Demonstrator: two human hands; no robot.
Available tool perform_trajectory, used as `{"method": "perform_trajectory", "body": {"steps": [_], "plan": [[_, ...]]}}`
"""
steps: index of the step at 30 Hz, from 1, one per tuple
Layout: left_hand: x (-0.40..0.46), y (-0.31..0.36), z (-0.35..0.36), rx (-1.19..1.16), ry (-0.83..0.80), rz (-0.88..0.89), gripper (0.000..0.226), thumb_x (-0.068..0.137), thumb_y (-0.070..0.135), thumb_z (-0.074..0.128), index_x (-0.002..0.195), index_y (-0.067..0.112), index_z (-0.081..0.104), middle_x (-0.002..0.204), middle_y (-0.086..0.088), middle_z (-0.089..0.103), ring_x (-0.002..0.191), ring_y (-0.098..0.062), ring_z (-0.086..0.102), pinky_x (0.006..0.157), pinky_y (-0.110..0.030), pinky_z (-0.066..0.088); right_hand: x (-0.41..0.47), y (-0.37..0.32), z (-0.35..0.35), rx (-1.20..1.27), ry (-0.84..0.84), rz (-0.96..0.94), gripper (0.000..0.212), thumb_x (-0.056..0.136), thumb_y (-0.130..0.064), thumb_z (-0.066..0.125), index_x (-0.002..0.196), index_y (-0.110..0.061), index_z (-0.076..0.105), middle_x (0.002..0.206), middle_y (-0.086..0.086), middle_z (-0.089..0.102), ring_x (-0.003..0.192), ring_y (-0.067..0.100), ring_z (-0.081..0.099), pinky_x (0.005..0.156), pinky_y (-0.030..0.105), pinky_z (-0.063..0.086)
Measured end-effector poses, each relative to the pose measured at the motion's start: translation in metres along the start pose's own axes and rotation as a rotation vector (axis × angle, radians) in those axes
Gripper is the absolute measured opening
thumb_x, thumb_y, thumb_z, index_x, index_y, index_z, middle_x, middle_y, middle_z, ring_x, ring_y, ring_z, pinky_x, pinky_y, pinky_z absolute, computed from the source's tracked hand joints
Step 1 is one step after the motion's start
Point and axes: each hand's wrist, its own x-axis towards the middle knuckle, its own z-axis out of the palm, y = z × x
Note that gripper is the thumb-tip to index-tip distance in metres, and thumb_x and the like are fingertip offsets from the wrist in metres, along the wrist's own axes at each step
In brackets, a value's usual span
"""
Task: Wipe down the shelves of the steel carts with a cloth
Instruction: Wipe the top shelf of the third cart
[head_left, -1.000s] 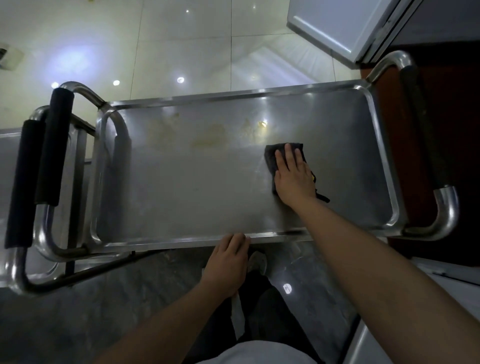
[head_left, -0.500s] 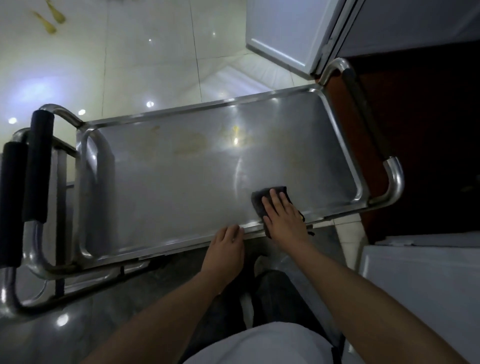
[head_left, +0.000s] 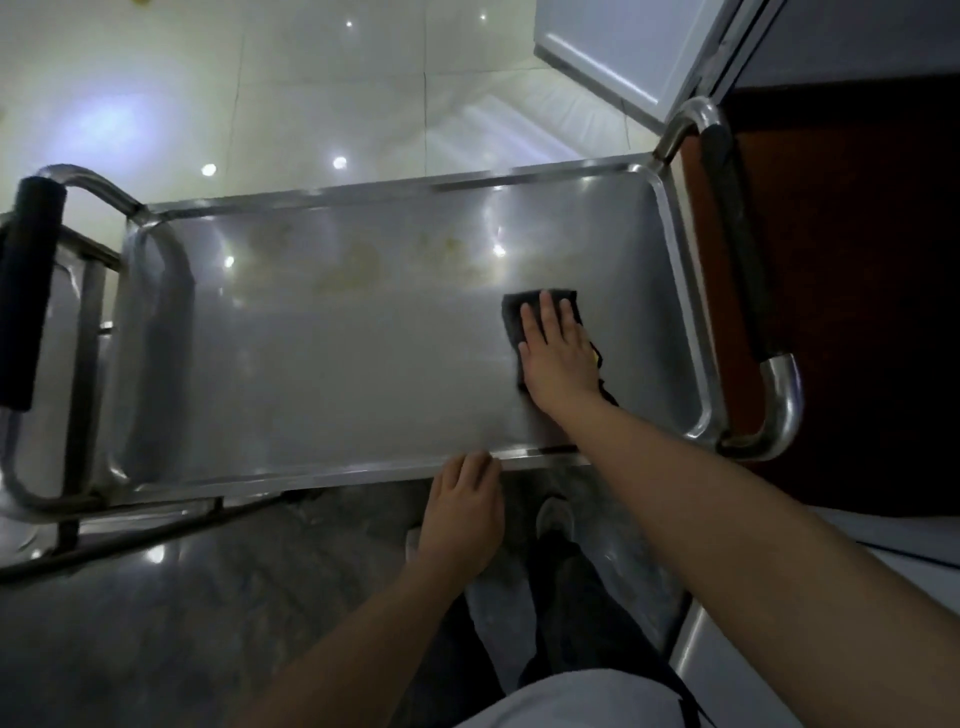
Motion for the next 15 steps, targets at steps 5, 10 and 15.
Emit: {"method": "perform_trajectory", "body": {"steps": [5, 10, 15], "plan": [[-0.009, 0.012, 0.007, 0.020, 0.061, -0.129, 0.043, 0.098, 0.028, 0.043, 0.128, 0.007, 0.067, 0.132, -0.012, 0.059, 0.122, -0.033, 0.051, 0.104, -0.047, 0.048, 0.025, 0.029, -0.019, -0.027, -0.007, -0.059, 0.058, 0.109, -0.037, 0.022, 0.161, -0.025, -0.002, 0.167, 0.002, -0.019, 0.154, 0.029, -0.010, 0.125, 0.045, 0.010], [-0.013, 0.028, 0.005, 0.074, 0.088, -0.118, 0.046, 0.096, 0.029, 0.043, 0.128, 0.008, 0.068, 0.131, -0.013, 0.062, 0.123, -0.030, 0.044, 0.102, -0.046, 0.050, 0.000, 0.045, -0.019, 0.000, 0.003, -0.012, 0.059, 0.109, -0.037, 0.024, 0.160, -0.026, -0.005, 0.167, 0.002, -0.020, 0.154, 0.028, -0.011, 0.125, 0.044, 0.007], [0.004, 0.044, 0.005, 0.069, 0.018, -0.110, 0.045, 0.098, 0.031, 0.041, 0.130, 0.010, 0.065, 0.133, -0.012, 0.059, 0.123, -0.032, 0.048, 0.101, -0.046, 0.050, -0.070, 0.051, 0.017, 0.004, 0.010, -0.062, 0.062, 0.108, -0.037, 0.030, 0.161, -0.023, 0.002, 0.167, 0.004, -0.017, 0.154, 0.031, -0.008, 0.124, 0.047, 0.013]]}}
